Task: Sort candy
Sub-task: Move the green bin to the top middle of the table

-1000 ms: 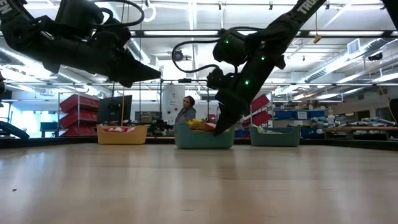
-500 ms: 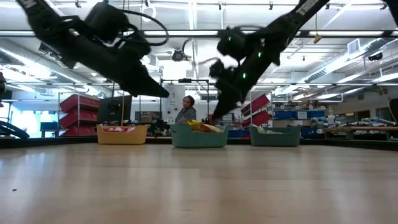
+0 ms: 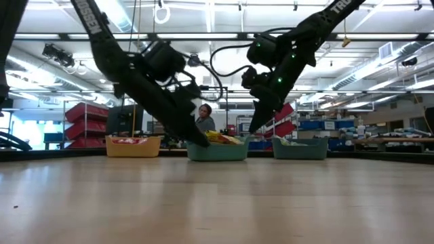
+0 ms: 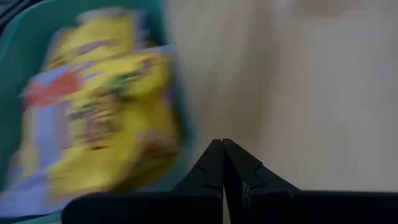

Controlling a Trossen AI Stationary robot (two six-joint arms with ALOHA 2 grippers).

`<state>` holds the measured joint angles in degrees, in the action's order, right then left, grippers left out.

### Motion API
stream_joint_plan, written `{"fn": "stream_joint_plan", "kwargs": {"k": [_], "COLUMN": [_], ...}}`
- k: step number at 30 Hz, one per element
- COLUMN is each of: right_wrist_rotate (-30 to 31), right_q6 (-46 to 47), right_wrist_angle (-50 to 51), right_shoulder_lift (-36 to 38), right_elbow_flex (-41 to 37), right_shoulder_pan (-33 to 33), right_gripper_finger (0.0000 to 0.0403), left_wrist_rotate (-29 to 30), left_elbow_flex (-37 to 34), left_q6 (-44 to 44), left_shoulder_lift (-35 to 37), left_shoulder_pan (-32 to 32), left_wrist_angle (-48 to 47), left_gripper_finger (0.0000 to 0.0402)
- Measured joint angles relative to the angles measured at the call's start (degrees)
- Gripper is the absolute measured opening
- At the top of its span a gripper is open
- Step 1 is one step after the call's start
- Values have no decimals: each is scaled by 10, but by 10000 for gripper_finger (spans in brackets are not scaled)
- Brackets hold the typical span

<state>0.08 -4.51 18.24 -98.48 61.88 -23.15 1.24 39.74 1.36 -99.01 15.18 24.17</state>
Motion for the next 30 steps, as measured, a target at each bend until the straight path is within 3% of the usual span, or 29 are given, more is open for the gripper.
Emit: {"fn": "stream_joint_plan", "kwargs": {"k": [9,18,24,30], "right_wrist_rotate": [-49,-44,-3,-1], "right_q6": [-7,-9,26,35], "right_wrist_angle": [-51,-150,-218,-232], "right_shoulder_lift": [1,-62,-94,-94], "right_elbow_flex": [-22,-37,-37,-37], "right_shoulder_pan": [17,-1,-23,-36], "right_gripper_finger": [0,0,0,0], "left_wrist_rotate": [32,-17,-65,-61], "left_elbow_flex": [12,13,22,27], "left_q6": [-46,-46,-38,-14], "left_shoulder_lift": [-18,-18,-17,3], "left_shoulder_pan": [82,130,144,145], "left_wrist_angle": [13,39,31,-21], "left_gripper_finger": [0,0,0,0]}}
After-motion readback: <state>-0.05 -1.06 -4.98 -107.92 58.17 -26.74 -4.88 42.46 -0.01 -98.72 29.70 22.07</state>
